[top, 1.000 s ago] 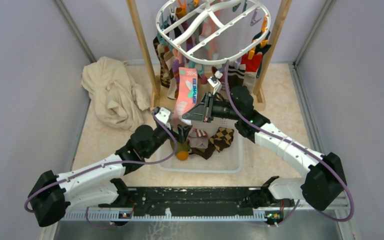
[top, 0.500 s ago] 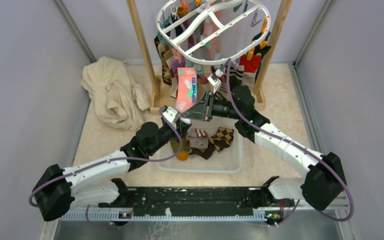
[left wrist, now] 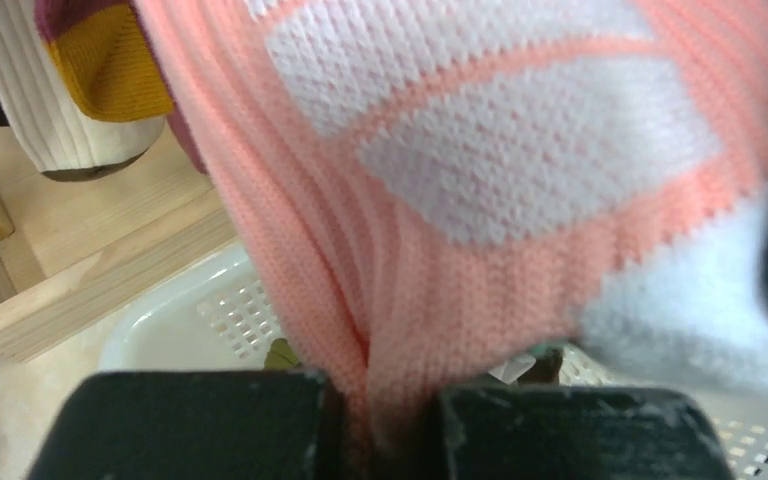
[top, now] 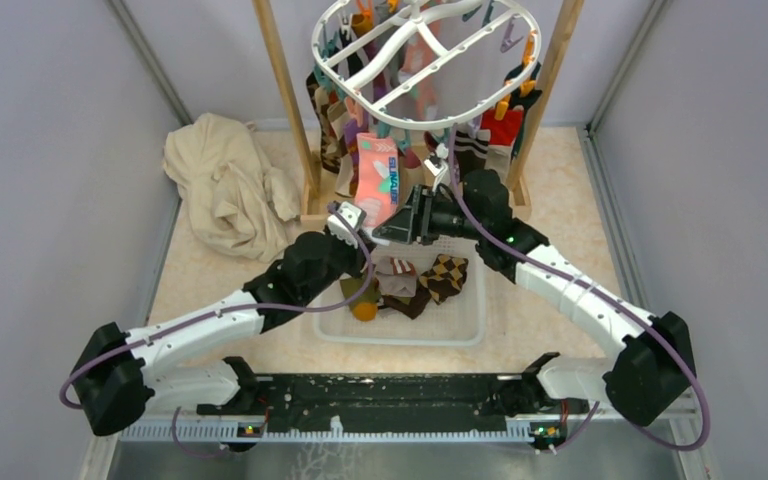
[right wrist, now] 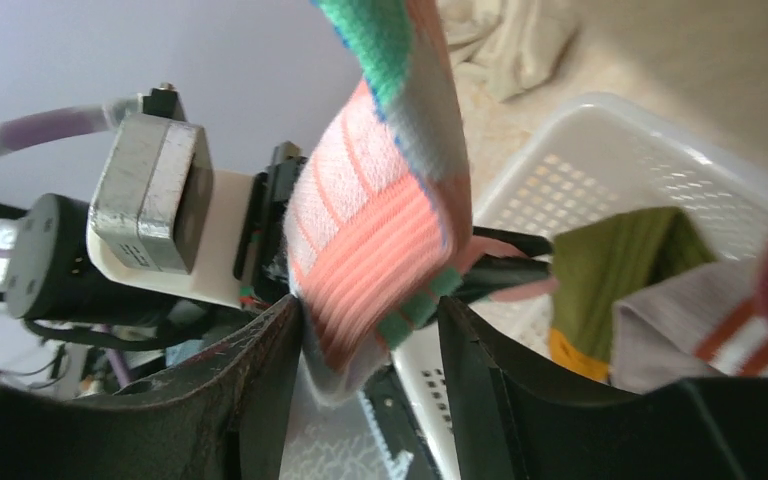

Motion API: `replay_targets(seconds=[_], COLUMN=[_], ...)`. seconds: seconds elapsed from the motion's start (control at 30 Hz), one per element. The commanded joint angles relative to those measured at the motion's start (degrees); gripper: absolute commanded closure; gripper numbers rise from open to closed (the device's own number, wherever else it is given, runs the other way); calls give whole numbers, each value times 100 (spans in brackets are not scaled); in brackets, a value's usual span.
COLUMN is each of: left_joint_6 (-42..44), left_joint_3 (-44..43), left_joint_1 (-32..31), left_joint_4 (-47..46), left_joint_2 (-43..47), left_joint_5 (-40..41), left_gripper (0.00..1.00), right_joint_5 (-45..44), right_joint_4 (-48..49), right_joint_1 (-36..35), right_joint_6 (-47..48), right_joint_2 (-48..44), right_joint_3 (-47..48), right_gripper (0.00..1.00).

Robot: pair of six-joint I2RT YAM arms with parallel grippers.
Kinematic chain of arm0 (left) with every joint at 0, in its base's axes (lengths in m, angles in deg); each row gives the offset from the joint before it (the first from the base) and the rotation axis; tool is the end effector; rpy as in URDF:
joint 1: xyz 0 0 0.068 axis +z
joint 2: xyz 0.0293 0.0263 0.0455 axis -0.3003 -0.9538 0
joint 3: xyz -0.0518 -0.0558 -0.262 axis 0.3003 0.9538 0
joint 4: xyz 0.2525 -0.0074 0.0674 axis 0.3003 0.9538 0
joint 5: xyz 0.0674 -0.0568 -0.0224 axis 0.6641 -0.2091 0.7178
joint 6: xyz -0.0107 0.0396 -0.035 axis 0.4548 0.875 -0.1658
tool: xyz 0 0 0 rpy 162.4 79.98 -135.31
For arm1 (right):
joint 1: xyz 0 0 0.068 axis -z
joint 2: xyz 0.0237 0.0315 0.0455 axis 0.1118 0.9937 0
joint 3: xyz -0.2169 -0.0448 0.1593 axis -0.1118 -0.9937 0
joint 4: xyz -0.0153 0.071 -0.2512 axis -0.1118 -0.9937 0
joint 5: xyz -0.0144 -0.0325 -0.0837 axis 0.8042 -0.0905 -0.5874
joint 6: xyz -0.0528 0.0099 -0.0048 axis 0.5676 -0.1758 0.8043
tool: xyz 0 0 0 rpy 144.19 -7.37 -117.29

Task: Remove the socks clipped to the hanger
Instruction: Remove the sock from the hanger.

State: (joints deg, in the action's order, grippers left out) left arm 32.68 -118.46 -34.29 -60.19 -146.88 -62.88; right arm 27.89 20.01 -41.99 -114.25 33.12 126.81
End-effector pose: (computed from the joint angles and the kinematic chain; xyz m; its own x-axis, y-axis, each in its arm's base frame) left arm 0.1649 -0.1962 0.2712 -0.2134 0.0642 -0.9749 0.6019 0.7946 -0.0794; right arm 0.2193 0.1816 0.3330 -0.7826 0.1640 -0.6005 -0.5283 0.3350 0.7801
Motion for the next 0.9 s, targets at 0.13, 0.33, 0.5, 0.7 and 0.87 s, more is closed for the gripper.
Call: replay_targets(seconds=[0.13, 0.33, 0.5, 0.7, 0.87], left_joint_6=[-372, -645, -662, -625, -711], left_joint_3=[-997, -1476, -1698, -1862, -1994], left_joint_1=[197, 713, 965, 1065, 1098], left_joint_4=[1077, 1662, 1805, 1894, 1937], left_joint_2=[-421, -625, -812, -961, -999], left_joint_5=[251, -576, -1209, -1763, -2291], left_gripper=[100, 100, 100, 100, 100], right_joint_5=[-804, -1361, -2151, -2984, -2927], right_joint_4=[-1280, -1076, -879, -806, -387], right_joint_1=[404, 402, 403, 465, 933], right_joint_6=[1303, 1679, 2060, 2598, 2697], right_joint_2=[-288, -331, -312, -264, -336], right_joint_3=[1192, 1409, 1482, 1572, 1387], right_gripper=[48, 49, 50, 50, 50])
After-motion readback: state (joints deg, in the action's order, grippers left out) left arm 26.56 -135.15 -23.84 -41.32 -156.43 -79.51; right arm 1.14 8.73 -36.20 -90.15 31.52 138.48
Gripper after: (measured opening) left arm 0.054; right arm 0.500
